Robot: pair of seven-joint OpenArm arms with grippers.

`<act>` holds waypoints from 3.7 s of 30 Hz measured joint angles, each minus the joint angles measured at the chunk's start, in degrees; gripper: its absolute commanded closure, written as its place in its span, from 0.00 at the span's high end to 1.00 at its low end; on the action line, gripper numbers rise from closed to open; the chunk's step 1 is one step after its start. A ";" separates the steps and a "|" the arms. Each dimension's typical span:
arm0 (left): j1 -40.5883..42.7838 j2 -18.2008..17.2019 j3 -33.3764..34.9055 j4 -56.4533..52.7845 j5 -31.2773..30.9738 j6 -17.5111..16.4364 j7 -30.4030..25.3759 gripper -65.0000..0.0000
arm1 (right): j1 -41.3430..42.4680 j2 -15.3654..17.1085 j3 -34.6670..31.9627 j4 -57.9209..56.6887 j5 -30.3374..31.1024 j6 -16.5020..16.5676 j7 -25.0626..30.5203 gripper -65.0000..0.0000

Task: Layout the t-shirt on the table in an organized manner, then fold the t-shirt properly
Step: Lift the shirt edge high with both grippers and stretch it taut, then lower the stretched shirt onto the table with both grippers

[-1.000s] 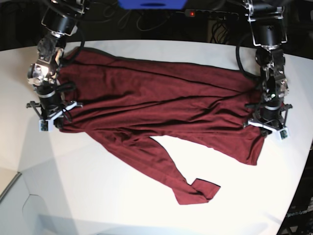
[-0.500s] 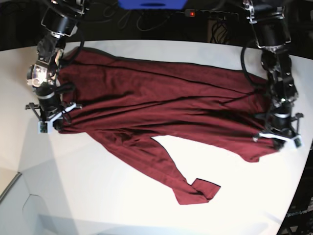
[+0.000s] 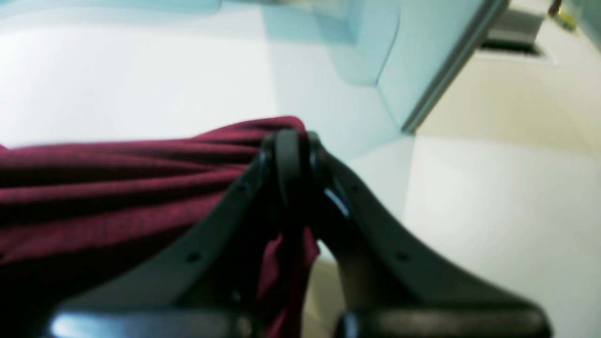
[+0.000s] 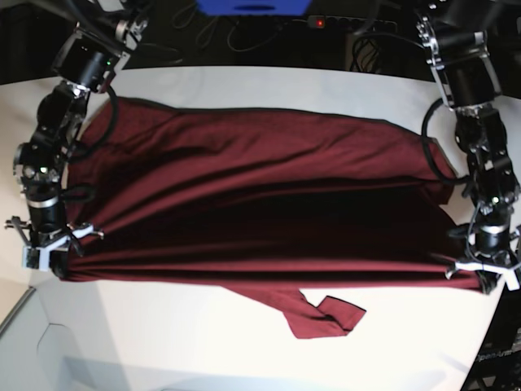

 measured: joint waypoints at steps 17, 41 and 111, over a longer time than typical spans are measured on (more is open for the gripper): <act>-11.82 0.13 4.17 9.29 -0.35 0.13 -0.15 0.00 | 5.38 -0.52 0.02 10.62 2.60 -0.02 -0.48 0.00; -6.58 0.04 0.33 18.69 -0.39 -0.37 -0.50 0.00 | 0.15 0.04 0.15 21.14 4.11 -0.20 -0.35 0.00; -27.17 -1.75 25.64 -54.95 -0.13 0.39 -24.46 0.52 | 12.13 5.95 2.43 -20.00 1.46 -1.38 -0.17 0.46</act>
